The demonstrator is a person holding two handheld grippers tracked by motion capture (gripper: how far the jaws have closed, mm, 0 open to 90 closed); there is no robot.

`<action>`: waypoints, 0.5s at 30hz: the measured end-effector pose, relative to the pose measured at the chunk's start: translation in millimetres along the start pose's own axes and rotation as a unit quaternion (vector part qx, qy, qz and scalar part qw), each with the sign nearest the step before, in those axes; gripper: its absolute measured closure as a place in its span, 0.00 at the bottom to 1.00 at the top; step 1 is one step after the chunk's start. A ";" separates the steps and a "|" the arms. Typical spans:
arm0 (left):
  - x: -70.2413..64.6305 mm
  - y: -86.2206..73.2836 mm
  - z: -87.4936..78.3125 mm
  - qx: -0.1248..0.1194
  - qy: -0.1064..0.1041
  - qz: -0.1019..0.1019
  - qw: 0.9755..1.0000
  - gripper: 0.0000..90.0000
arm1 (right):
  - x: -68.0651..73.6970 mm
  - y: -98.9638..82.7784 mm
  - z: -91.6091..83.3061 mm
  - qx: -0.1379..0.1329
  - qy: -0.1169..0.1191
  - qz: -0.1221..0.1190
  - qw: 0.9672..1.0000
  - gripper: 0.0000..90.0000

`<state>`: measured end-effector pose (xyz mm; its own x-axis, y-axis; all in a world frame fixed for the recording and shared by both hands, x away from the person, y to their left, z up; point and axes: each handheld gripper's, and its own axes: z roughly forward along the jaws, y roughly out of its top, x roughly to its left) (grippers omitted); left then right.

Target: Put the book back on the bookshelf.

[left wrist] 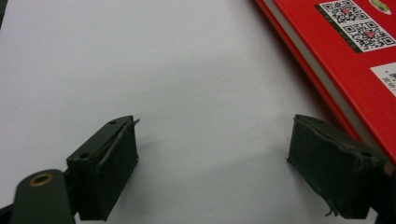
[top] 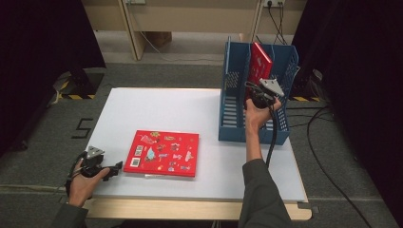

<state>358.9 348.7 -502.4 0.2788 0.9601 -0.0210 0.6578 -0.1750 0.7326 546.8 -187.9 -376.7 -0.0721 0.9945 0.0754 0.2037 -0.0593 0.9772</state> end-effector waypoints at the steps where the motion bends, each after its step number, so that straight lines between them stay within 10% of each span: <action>1: -0.1 -0.1 0.1 -0.001 0.000 0.000 1.000 0.16 | 0.5 -1.2 1.8 0.002 -0.001 0.002 1.000 0.88; 15: -0.5 0.0 0.0 0.000 -0.001 0.002 1.000 0.16 | 3.1 -5.5 11.4 0.034 0.008 -0.010 0.999 0.86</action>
<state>358.8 348.2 -502.4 0.2822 0.9592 -0.0192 0.6573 -0.1787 0.7321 556.6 -183.5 -384.1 -0.0921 0.9939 0.0605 0.2675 -0.0338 0.9630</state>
